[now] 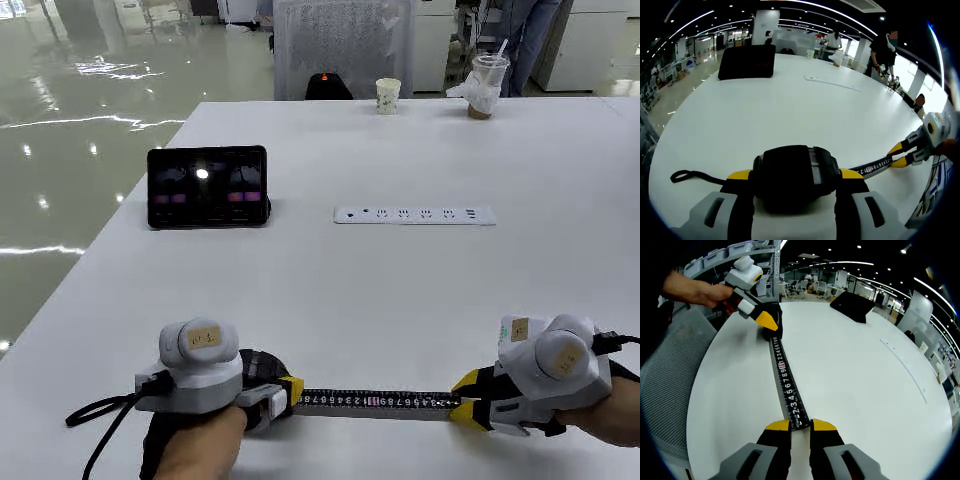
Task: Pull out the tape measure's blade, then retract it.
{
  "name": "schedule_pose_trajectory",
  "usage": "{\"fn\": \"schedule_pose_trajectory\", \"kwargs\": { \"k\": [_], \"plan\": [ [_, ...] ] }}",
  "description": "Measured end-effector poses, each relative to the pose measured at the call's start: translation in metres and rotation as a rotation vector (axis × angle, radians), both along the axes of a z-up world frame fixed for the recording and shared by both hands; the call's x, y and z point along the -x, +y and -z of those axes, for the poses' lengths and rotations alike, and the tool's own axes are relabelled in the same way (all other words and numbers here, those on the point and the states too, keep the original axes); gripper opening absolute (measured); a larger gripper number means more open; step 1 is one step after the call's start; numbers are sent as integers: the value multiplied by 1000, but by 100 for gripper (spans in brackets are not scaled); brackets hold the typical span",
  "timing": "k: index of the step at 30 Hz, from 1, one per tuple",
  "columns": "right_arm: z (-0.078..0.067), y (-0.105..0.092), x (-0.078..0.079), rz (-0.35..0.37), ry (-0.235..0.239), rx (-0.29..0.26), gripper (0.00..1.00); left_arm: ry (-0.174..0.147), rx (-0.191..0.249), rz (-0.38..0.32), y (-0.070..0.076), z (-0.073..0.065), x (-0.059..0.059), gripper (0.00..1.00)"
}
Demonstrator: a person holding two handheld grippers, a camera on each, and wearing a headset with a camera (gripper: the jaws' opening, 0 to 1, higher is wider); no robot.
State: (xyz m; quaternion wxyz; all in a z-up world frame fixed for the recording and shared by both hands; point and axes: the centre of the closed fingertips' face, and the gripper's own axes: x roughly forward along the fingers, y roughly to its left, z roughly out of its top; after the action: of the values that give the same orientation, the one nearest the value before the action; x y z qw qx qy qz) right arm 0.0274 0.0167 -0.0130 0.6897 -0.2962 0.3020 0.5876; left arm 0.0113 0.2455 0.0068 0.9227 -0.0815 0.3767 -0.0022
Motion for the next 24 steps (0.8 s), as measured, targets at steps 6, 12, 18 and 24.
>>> {"fn": "schedule_pose_trajectory", "kwargs": {
  "k": [6,12,18,24],
  "plan": [
    [0,4,0,-4,1,-3,10,1,1,-2,0,0,0,60],
    [0,10,1,-11,4,-7,10,1,3,-3,0,0,0,60],
    [0,18,1,-17,1,-8,10,1,5,-3,0,0,1,60],
    [0,24,2,-20,-1,-9,10,2,8,-3,0,0,1,60]
  ]
}}
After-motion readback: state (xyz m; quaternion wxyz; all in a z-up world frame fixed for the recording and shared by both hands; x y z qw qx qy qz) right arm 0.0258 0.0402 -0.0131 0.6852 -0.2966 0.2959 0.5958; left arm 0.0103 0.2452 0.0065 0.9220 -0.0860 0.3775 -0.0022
